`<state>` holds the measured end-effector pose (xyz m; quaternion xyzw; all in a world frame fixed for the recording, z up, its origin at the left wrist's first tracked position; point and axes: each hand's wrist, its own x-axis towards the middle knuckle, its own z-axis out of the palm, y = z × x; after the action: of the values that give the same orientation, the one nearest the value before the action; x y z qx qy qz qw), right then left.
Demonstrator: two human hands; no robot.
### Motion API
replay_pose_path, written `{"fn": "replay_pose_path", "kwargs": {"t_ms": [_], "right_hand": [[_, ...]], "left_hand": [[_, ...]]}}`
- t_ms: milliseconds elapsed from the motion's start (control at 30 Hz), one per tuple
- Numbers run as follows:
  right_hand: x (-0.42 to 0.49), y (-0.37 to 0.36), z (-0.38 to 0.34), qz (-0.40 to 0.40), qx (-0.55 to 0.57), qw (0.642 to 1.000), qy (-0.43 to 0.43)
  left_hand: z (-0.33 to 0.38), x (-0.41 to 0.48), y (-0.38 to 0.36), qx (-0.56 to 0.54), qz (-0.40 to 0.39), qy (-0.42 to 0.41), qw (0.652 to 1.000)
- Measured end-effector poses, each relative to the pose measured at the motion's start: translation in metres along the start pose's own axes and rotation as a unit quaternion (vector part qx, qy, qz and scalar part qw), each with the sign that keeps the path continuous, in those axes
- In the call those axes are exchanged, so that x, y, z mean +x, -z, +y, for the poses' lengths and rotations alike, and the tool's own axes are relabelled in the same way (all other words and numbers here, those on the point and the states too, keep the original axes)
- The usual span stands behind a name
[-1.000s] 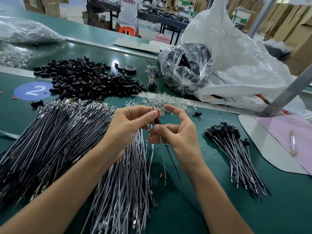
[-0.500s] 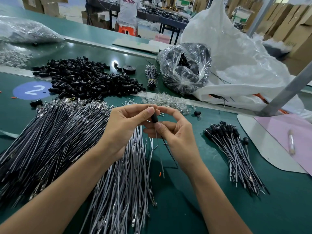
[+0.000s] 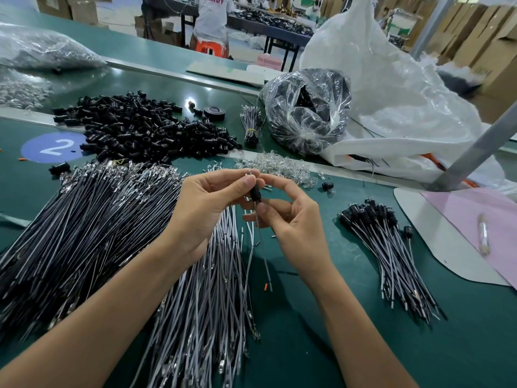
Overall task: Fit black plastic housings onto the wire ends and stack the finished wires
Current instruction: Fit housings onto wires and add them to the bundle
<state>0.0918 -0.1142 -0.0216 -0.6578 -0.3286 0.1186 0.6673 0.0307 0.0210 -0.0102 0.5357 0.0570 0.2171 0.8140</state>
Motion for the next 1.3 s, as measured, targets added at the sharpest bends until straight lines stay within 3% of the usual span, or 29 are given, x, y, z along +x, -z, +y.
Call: {"fn": "replay_pose_path", "kwargs": {"t_ms": [300,600,1000,1300], "right_hand": [[-0.0011,-0.0013,-0.0035,0.027,-0.025,0.999,-0.033],[-0.0011,-0.0029,-0.0024,0.019,-0.037,0.999,0.018],[-0.0002,-0.0001,-0.0010,0.021,-0.040,0.999,-0.010],[-0.0003,0.0003,-0.0012,0.024,-0.041,0.999,-0.004]], "left_hand": [[0.0019,-0.0012,-0.0006,-0.006,-0.004,0.004,1.000],[0.0016,-0.0048,-0.0051,0.033,0.002,0.011,0.999],[0.0048,-0.0011,0.0001,0.083,0.002,-0.008,0.997],[0.0039,-0.0014,0.0013,0.061,0.005,-0.009,0.998]]}}
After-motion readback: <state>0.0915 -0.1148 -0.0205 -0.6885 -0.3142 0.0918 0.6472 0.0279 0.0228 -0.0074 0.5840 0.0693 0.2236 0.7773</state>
